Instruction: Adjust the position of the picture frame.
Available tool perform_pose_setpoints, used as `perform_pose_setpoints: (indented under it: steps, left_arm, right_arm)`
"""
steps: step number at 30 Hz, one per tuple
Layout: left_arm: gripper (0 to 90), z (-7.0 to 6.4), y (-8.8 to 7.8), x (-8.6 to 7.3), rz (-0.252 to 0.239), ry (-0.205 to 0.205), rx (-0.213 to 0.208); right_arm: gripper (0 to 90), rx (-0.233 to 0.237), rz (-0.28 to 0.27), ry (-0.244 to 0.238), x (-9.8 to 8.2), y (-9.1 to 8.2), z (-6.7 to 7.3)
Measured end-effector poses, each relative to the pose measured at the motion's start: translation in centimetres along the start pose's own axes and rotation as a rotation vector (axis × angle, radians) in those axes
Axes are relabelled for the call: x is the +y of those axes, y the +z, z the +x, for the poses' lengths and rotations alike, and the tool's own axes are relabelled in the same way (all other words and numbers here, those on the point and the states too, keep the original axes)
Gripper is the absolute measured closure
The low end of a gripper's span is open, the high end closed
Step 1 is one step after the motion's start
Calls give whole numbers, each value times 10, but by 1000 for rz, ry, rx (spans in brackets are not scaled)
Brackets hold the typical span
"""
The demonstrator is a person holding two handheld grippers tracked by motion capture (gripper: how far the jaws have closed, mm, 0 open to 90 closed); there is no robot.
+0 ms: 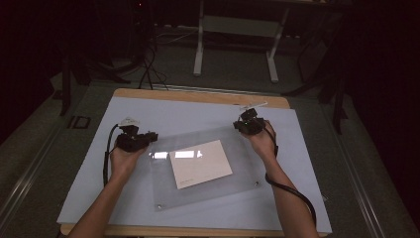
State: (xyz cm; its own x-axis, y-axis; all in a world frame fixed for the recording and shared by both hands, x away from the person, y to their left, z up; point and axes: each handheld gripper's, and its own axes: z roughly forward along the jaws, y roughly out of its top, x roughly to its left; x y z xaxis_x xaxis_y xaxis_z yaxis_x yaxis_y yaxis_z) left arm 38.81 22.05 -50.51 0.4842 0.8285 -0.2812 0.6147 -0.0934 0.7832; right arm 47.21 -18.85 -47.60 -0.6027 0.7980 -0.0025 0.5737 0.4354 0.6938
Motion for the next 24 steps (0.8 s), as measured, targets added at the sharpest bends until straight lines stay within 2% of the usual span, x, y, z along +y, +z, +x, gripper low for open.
perform_pose_setpoints:
  steps: [2, 7, 11, 14, 17, 19, 24]
  left_arm:
    - [799, 5, 6, 6, 6, -7, 4]
    - [801, 11, 28, 22, 49, 14, 9]
    - [799, 15, 46, 31, 65, -1, 20]
    - [797, 17, 57, 30, 75, -2, 24]
    - [795, 18, 68, 25, 93, -33, 38]
    - [790, 20, 69, 22, 74, -59, 27]
    - [793, 17, 67, 22, 89, -46, 50]
  right_arm:
    - [860, -11, 2, 10, -4, -3, 1]
    - [860, -45, -5, 54, -15, -5, -1]
    - [859, -48, 8, 87, -28, -4, -4]
    - [859, -54, 8, 100, -39, -2, -5]
    - [858, -60, 19, 112, -46, 5, -7]
    - [858, -57, 22, 123, -50, 9, -8]
    - [858, -55, 20, 119, -50, 10, -8]
